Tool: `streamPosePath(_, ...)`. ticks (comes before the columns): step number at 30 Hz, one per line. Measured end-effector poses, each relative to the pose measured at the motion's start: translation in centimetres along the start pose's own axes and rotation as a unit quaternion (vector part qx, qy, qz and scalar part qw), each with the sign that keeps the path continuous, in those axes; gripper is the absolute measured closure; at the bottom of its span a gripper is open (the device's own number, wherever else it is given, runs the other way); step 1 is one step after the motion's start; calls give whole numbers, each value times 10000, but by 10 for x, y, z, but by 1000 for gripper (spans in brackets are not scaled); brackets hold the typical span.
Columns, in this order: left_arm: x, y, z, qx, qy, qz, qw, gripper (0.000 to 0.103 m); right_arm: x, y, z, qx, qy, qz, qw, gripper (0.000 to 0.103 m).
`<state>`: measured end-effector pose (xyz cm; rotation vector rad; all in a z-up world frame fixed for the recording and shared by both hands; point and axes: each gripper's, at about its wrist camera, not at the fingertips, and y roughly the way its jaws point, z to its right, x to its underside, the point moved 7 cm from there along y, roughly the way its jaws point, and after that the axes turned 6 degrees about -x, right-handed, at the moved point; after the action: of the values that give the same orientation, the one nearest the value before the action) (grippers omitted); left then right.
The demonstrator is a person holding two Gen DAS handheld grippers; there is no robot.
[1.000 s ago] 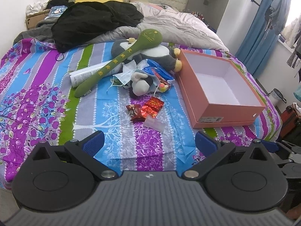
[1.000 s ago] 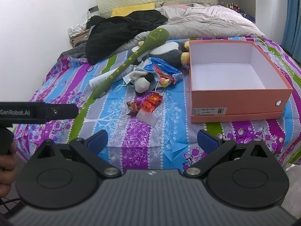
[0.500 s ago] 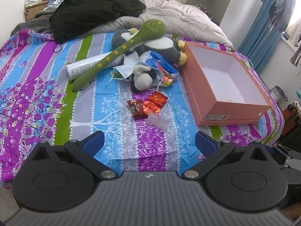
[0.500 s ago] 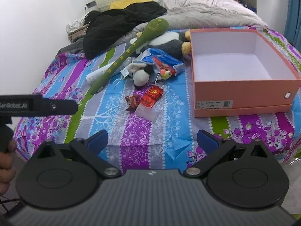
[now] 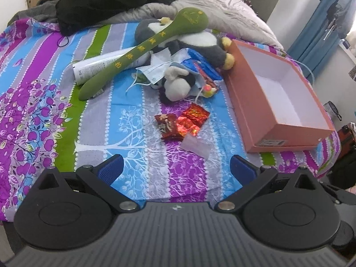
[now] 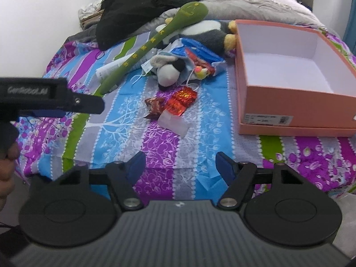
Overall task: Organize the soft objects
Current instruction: 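Move the left gripper to the brown candy packet and close on it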
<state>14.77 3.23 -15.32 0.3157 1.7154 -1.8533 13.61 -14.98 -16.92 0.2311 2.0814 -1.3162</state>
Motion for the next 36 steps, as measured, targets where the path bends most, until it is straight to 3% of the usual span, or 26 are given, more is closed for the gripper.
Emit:
streamPosePath(8,-12,38,-15,43,-222,-166,9996,2,-8,38,-12,-142,-465,-241,9985,30)
streamPosePath(16,-25,83,-20,141,-444,-329,9984,16,-23,78,-18,-296,-754,-497,9955,32)
streamPosePath(21,-33,112,-23,141,-518,-461,9975,24,-29,107,-14,-256,-1013,-666,9923,39)
streamPosePath(25,-41,133,-22,176,-479,-557,9971,28,-35,128,-9,-257,-1182,-777,9896,46)
streamPosePath(36,-49,181,-16,162,-389,-878,9952,36,-46,167,-1,-181,-1834,-880,9789,47)
